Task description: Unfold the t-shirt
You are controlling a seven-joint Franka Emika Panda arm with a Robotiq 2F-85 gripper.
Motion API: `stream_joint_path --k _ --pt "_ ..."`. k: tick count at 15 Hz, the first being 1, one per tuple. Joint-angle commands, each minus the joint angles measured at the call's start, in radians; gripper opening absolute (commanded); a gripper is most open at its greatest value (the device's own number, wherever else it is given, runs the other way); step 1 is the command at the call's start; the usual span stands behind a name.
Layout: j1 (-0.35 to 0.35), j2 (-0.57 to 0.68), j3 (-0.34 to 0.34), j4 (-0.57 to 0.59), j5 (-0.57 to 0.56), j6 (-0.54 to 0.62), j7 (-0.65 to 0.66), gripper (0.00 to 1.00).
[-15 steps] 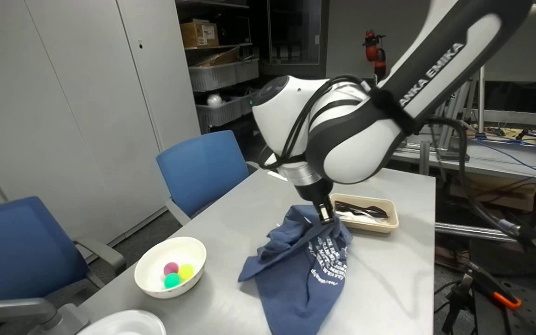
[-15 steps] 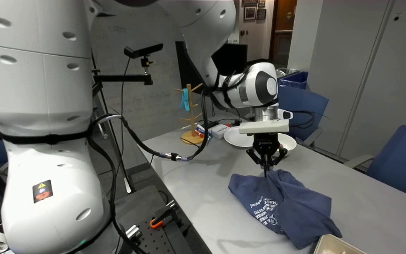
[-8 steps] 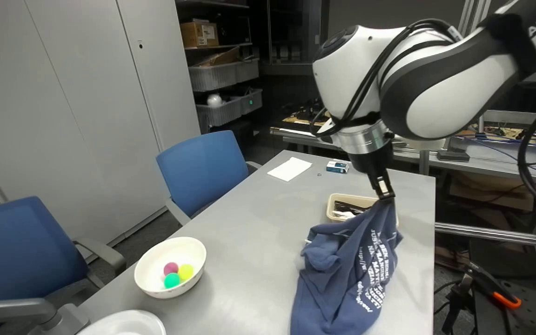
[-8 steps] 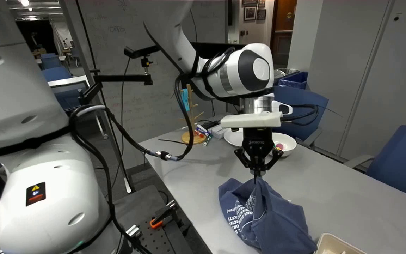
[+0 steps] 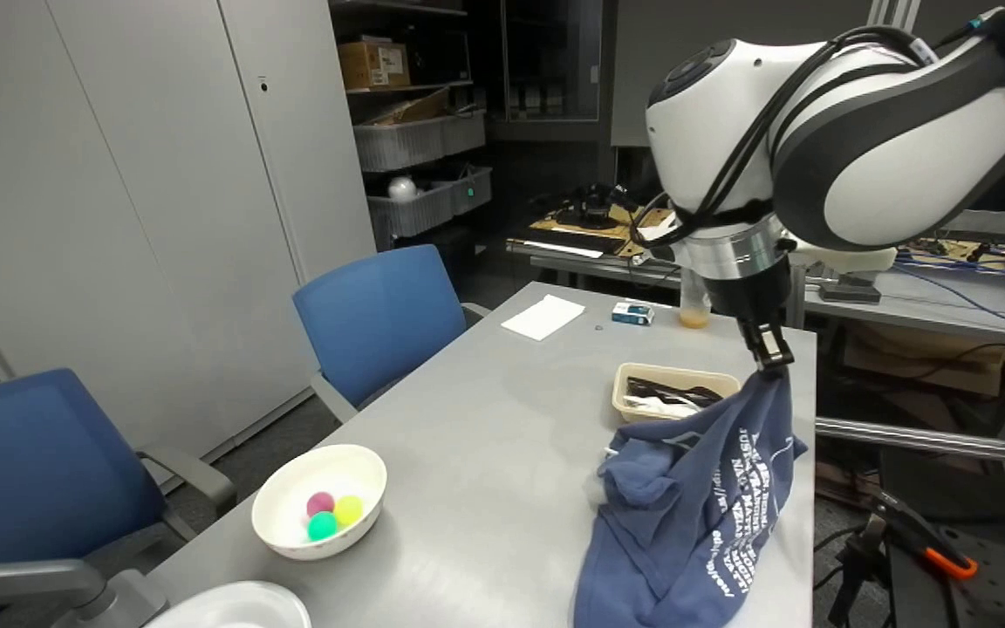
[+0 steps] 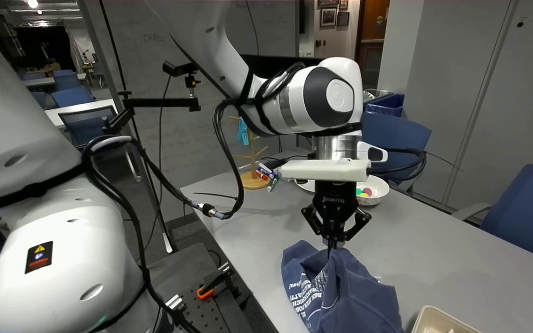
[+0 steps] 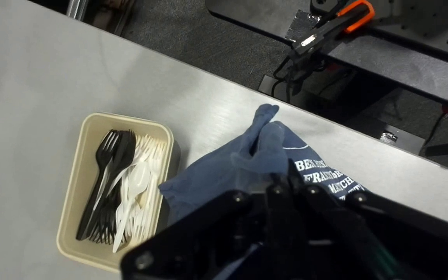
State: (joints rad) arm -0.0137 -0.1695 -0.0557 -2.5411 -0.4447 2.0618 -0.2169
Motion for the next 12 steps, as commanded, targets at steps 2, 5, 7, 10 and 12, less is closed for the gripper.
stream_joint_path --k 2,5,7,10,12 --pt "0.031 -0.071 0.044 0.081 0.051 -0.029 -0.029 0.01" --pt "0.056 -0.154 0.082 0.151 0.064 -0.012 0.006 0.01" --pt "0.067 -0.197 0.116 0.213 0.041 -0.019 0.048 0.01" --pt "0.068 -0.244 0.161 0.309 0.005 -0.002 0.100 0.01" --pt "0.061 -0.261 0.186 0.362 -0.028 0.027 0.138 0.01"
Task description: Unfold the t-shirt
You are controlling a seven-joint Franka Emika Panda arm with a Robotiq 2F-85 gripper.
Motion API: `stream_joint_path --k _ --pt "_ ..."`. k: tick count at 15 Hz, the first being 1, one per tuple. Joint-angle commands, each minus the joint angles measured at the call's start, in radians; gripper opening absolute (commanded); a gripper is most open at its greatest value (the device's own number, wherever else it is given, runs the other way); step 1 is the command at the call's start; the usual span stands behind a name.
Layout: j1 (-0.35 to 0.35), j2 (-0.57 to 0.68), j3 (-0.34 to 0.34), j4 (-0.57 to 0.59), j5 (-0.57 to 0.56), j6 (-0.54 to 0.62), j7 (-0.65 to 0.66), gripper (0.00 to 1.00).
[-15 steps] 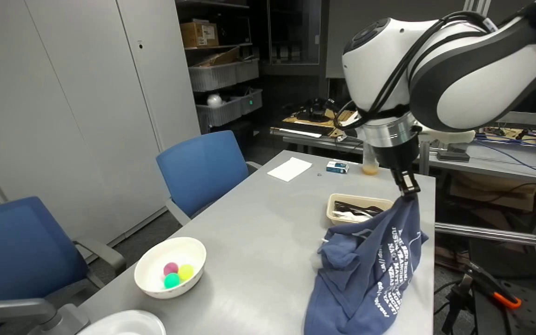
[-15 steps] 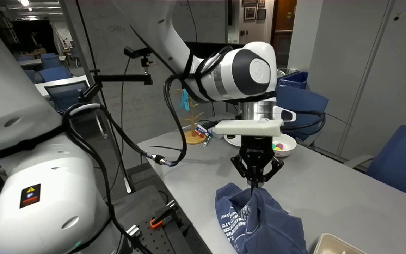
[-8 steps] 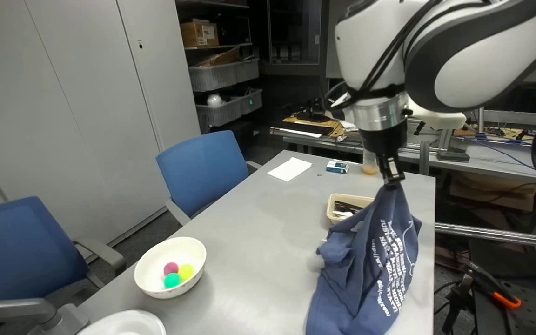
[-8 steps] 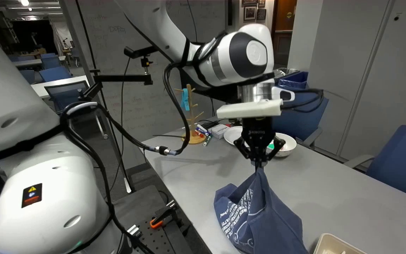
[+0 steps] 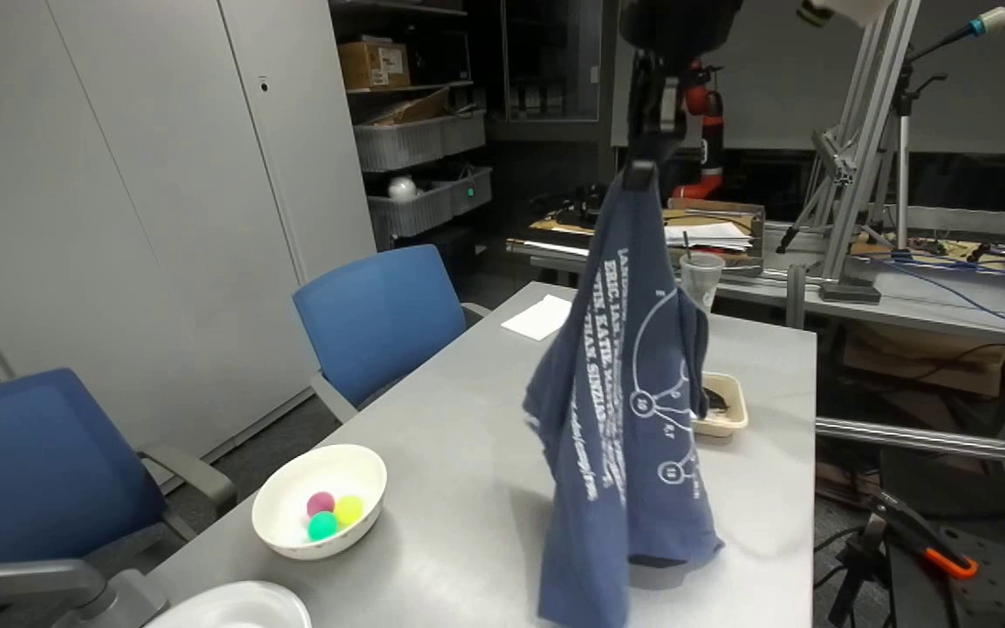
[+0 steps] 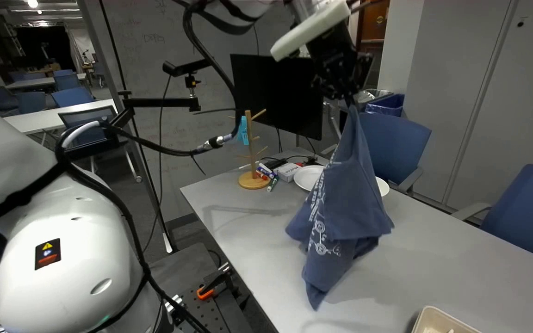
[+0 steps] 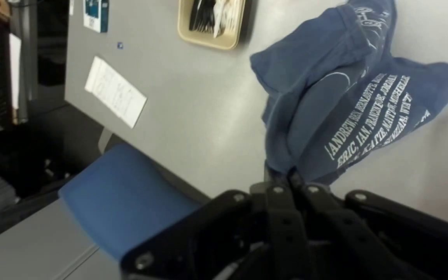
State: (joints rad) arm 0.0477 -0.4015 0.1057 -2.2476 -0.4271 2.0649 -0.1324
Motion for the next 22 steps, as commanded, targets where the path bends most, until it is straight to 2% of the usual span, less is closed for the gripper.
stream_joint_path --k 1,4,9,10,12,13,14,15,16,17,19,20,22 --pt "-0.005 -0.036 0.036 0.092 -0.065 0.040 0.075 0.01" --pt "-0.015 -0.048 0.058 0.124 -0.144 0.143 0.123 0.01" --pt "-0.067 -0.023 0.062 0.054 -0.383 0.477 0.240 0.01" --pt "-0.064 -0.010 0.053 0.056 -0.392 0.486 0.243 0.01" --pt "-0.010 0.019 0.014 0.047 -0.286 0.433 0.134 0.01" --pt "-0.044 0.030 0.030 0.041 -0.347 0.461 0.184 0.01" --pt "-0.110 0.050 0.049 0.031 -0.486 0.539 0.286 0.01" --pt "-0.157 0.066 0.072 0.039 -0.575 0.579 0.361 0.01" --pt "-0.154 0.087 0.056 0.061 -0.647 0.585 0.426 0.01" --pt "-0.184 0.103 0.064 0.081 -0.701 0.603 0.492 0.01" --pt "-0.200 0.114 0.044 0.111 -0.743 0.629 0.572 0.01" --pt "-0.191 0.106 0.031 0.108 -0.714 0.638 0.556 0.01" --pt "-0.205 0.092 0.043 0.108 -0.757 0.645 0.627 0.01"
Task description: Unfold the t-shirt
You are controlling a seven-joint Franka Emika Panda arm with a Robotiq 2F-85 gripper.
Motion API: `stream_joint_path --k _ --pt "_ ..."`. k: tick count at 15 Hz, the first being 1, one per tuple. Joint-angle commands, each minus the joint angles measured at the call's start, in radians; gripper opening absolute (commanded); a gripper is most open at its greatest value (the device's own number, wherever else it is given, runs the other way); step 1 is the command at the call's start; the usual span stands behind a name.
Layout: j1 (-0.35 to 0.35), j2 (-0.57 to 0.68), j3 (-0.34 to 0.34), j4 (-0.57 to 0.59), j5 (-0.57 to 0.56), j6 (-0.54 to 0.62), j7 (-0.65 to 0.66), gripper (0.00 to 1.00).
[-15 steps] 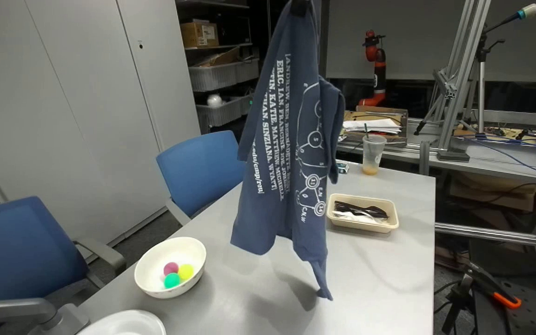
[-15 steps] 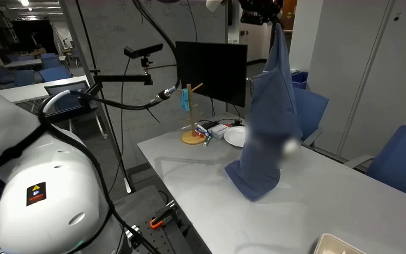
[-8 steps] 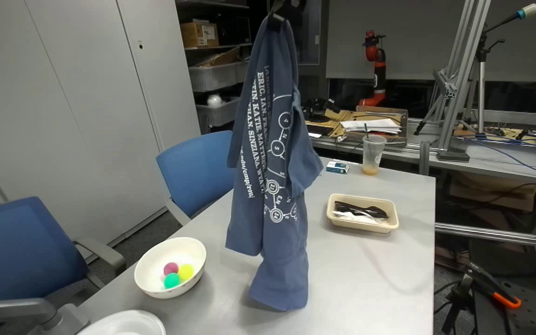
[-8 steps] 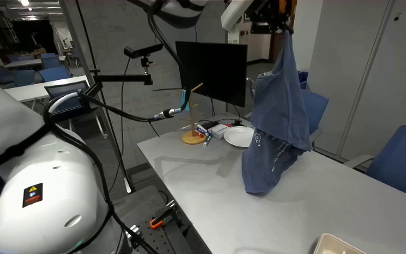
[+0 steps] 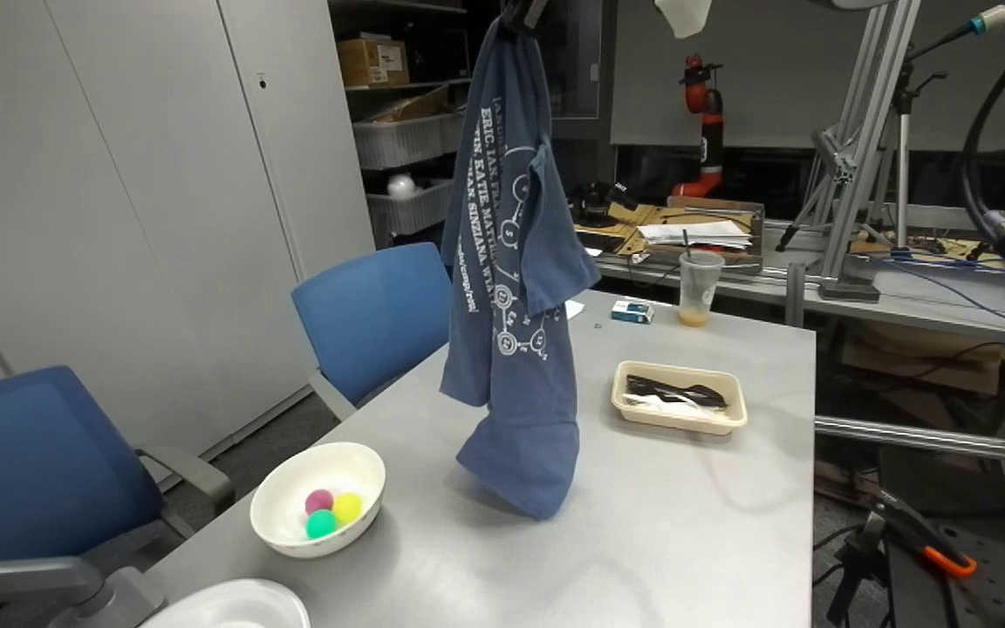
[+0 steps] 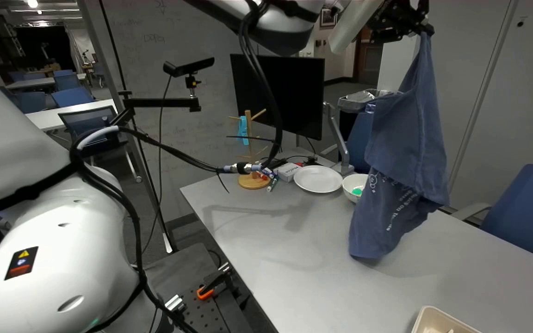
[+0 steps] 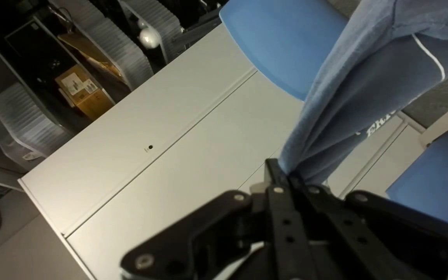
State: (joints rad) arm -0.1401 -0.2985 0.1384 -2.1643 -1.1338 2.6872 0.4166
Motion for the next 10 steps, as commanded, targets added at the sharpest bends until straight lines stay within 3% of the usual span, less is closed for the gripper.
stream_joint_path --k 1,3,5,8,10 --pt "-0.031 -0.012 0.026 0.028 -0.108 0.019 0.137 0.01" --pt "-0.026 0.021 0.049 0.026 -0.180 -0.011 0.197 0.01" --pt "0.010 0.098 0.042 -0.021 -0.111 -0.003 0.138 0.01" --pt "0.006 0.207 0.027 -0.110 -0.097 0.097 0.164 0.01" --pt "-0.005 0.300 0.019 -0.156 -0.147 0.210 0.213 0.01"
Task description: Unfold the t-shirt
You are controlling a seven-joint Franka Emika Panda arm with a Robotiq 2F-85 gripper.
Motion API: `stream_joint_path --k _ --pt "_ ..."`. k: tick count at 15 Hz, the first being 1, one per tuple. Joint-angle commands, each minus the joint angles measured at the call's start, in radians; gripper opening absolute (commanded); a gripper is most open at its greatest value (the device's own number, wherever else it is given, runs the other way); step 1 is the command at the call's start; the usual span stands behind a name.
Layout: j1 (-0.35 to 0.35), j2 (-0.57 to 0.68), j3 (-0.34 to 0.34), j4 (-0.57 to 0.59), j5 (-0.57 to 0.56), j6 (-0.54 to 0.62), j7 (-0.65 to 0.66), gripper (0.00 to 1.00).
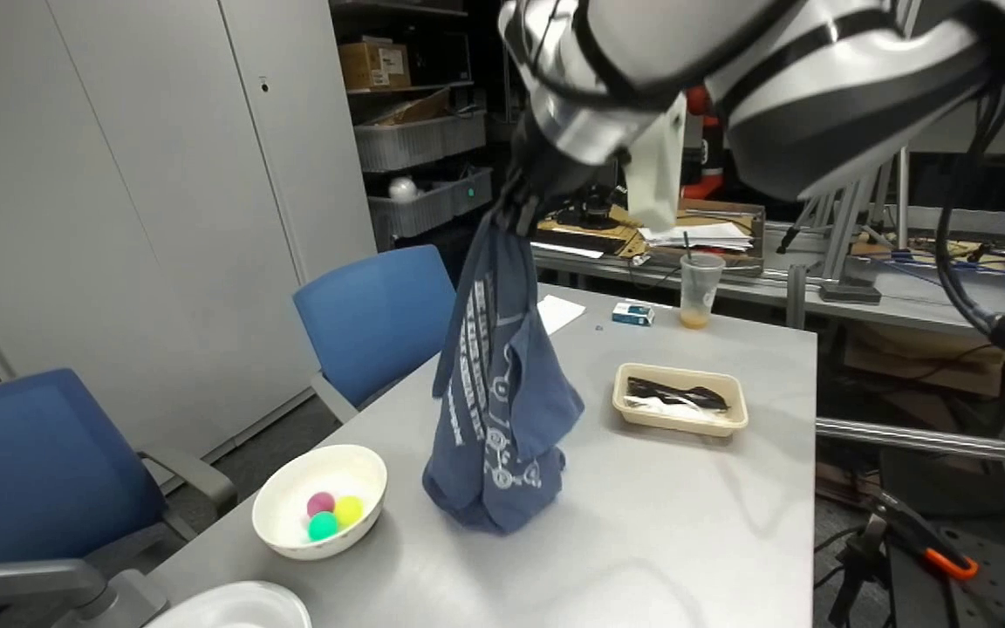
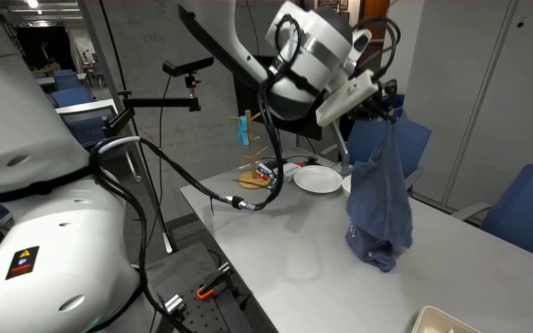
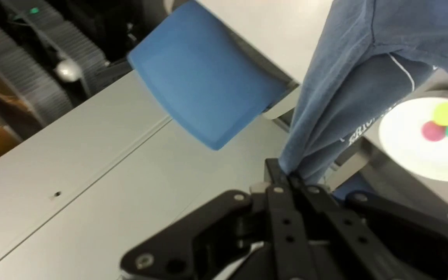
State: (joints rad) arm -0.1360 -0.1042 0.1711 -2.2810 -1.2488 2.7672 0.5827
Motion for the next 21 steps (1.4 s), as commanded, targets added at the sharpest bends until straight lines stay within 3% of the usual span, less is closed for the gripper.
stream_joint_path --k 1,6,9,15,18,20,21 --pt "-0.011 0.155 -0.015 -0.061 -0.035 0.164 0.048 0.01" --pt "0.000 0.428 0.007 -0.112 0.010 0.138 -0.004 0.01" --pt "-0.012 0.545 0.065 -0.136 0.135 0.104 -0.122 0.01" --pt "-0.124 0.671 0.351 -0.147 0.518 -0.037 -0.529 0.01" --pt "-0.174 0.696 0.485 -0.123 0.645 -0.180 -0.701 0.01" --pt "-0.182 0.696 0.525 -0.109 0.678 -0.266 -0.781 0.01" --pt "-0.064 0.644 0.433 -0.113 0.814 -0.261 -0.888 0.22"
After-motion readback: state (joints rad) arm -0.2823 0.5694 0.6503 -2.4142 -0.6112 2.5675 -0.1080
